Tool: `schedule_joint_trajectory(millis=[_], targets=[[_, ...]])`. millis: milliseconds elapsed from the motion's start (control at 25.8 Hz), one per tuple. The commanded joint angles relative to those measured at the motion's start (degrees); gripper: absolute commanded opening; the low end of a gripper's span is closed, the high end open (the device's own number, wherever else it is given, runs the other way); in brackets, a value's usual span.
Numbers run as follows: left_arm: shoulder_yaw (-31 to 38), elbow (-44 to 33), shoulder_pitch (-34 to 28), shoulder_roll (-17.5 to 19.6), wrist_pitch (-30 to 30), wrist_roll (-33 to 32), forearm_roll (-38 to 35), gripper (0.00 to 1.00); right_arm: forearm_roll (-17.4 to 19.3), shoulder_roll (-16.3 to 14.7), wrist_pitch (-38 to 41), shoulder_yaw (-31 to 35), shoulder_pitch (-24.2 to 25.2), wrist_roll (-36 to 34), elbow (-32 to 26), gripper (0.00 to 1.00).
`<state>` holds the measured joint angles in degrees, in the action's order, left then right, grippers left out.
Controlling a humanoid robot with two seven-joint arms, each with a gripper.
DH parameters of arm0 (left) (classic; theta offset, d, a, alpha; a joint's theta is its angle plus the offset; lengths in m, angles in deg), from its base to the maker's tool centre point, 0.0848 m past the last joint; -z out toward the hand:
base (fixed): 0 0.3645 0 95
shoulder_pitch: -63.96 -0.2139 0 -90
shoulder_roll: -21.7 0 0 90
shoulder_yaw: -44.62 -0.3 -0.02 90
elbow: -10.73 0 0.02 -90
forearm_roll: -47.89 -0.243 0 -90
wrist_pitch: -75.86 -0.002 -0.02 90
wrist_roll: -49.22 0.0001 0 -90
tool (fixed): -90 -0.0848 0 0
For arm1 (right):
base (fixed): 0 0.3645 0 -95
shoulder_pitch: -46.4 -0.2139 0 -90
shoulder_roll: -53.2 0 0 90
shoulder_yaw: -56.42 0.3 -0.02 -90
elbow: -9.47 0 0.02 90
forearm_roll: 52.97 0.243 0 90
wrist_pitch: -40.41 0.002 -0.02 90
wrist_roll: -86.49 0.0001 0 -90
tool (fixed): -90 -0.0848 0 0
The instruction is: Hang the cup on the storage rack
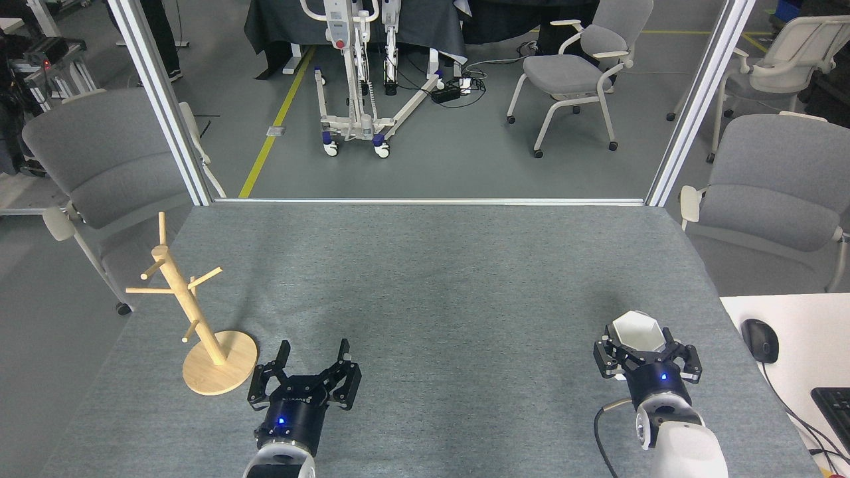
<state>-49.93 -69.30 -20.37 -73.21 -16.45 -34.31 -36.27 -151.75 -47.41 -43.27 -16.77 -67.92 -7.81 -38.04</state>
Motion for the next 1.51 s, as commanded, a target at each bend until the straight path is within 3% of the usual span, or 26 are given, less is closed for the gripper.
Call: schedule_joint_trajectory(millis=[0,735,852,1006,1239,1316,1432,1471], targets=[[0.1,0.1,0.0,0.1,0.0,-0.1,0.0,0.99,0.0,0.0,0.0,0.0,-1.5,0.2,1.5,1.00],[0.2,-0.6,0.0,0.0,0.5,0.0,0.1,0.99,-0.2,-0.1,0.7,-0.2,-1.5,0.3,4.2,0.98],[0.2,-1.3,0.7,0.0,0.5,0.0,0.1,0.99,-1.0,-0.1,0.7,-0.7,-1.6,0.3,4.2,0.96],[0.1,-2.0,1.8,0.0,0.3,-0.1,0.1,0.99,-1.1,0.0,0.6,-0.7,-1.6,0.3,4.2,0.86],[0.1,-2.0,1.7,0.1,0.2,-0.1,0.0,0.99,-1.0,0.0,0.2,-0.7,-1.6,0.2,4.2,0.85],[0.1,-2.1,1.5,0.1,0.2,-0.1,0.0,0.99,-0.9,-0.1,0.3,-0.7,-1.6,0.2,4.2,0.78],[0.1,-2.1,1.4,0.1,0.2,-0.1,0.0,0.99,-0.7,-0.3,0.8,-0.6,-1.6,0.2,4.2,0.53],[0.1,-2.1,1.4,0.1,0.2,-0.1,0.0,0.99,-0.5,-0.5,1.6,-0.5,-1.6,0.2,4.1,0.33]])
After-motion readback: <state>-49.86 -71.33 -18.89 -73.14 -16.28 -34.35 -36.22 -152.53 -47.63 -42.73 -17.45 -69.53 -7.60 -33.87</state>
